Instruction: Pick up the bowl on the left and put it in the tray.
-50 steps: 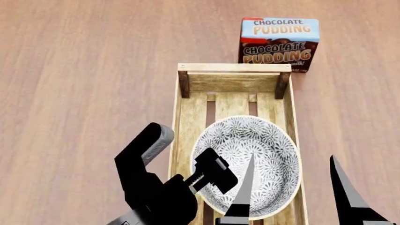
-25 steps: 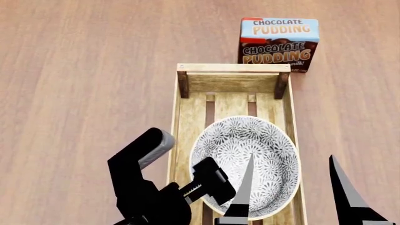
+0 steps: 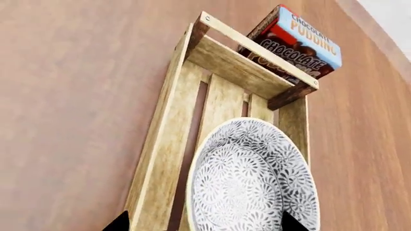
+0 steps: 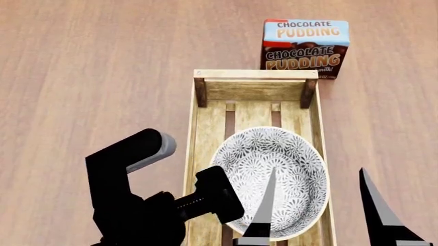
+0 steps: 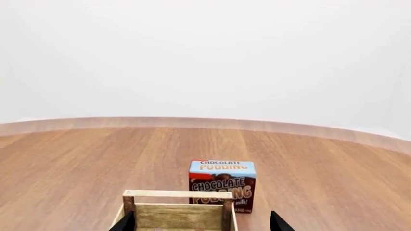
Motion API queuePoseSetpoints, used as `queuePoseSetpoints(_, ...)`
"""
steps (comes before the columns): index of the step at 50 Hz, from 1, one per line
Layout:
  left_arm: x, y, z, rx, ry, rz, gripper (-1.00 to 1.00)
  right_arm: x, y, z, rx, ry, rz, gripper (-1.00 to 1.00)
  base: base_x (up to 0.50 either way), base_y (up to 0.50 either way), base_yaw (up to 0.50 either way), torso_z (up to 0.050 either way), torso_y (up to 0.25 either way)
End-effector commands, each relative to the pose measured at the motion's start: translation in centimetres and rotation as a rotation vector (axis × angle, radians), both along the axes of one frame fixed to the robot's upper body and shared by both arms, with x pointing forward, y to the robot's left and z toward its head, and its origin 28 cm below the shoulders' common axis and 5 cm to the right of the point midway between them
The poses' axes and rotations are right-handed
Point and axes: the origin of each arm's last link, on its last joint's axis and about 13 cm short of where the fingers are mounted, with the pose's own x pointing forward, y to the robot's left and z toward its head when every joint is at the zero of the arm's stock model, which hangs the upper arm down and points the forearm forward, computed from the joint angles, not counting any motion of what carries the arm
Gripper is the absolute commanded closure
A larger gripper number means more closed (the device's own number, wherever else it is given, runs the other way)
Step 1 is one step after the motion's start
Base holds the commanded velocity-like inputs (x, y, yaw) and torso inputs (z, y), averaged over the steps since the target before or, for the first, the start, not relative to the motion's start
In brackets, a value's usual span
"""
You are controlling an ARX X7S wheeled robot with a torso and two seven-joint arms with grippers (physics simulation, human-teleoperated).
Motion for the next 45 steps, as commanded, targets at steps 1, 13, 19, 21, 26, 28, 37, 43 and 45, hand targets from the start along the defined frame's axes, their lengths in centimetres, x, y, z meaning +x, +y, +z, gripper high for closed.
queuePoseSetpoints(1,-0.4,1.6,1.7,0.075,-0.177,0.070,-1.00,0.1,-0.1,0.3,0.000,-0.022,-0.002,-1.00,0.00,0.00,0.00,0.000,0.000)
queuePoseSetpoints(13,-0.2,3.7,1.1,0.261,-0.318,0.166,-1.00,0.1,0.0,0.3,-0.002,-0.021,-0.002,-1.00,0.00,0.00,0.00,0.000,0.000)
queuePoseSetpoints(19,-0.6,4.5,0.7,0.302,-0.403,0.158,-1.00,0.1,0.0,0.3,-0.003,-0.021,-0.002,-1.00,0.00,0.00,0.00,0.000,0.000)
queuePoseSetpoints(21,-0.9,4.7,0.6,0.308,-0.449,0.138,-1.00,0.1,0.0,0.3,-0.004,-0.020,-0.002,-1.00,0.00,0.00,0.00,0.000,0.000)
queuePoseSetpoints(26,-1.6,5.1,0.5,0.338,-0.494,0.132,-1.00,0.1,0.0,0.3,-0.004,-0.020,-0.002,-1.00,0.00,0.00,0.00,0.000,0.000)
queuePoseSetpoints(28,-1.9,5.3,0.4,0.357,-0.516,0.131,-1.00,0.1,0.0,0.3,-0.005,-0.019,-0.002,-1.00,0.00,0.00,0.00,0.000,0.000)
queuePoseSetpoints(37,-3.4,6.1,-0.2,0.378,-0.596,0.090,-1.00,0.2,0.2,0.2,-0.009,-0.016,0.005,-1.00,0.00,0.00,0.00,0.000,0.000)
queuePoseSetpoints(43,-4.5,6.7,-1.3,0.428,-0.621,0.109,-1.00,0.1,0.2,0.2,-0.011,-0.017,0.004,-1.00,0.00,0.00,0.00,0.000,0.000)
queuePoseSetpoints(45,-4.7,6.9,-1.6,0.434,-0.622,0.112,-1.00,0.1,0.2,0.2,-0.011,-0.018,0.004,-1.00,0.00,0.00,0.00,0.000,0.000)
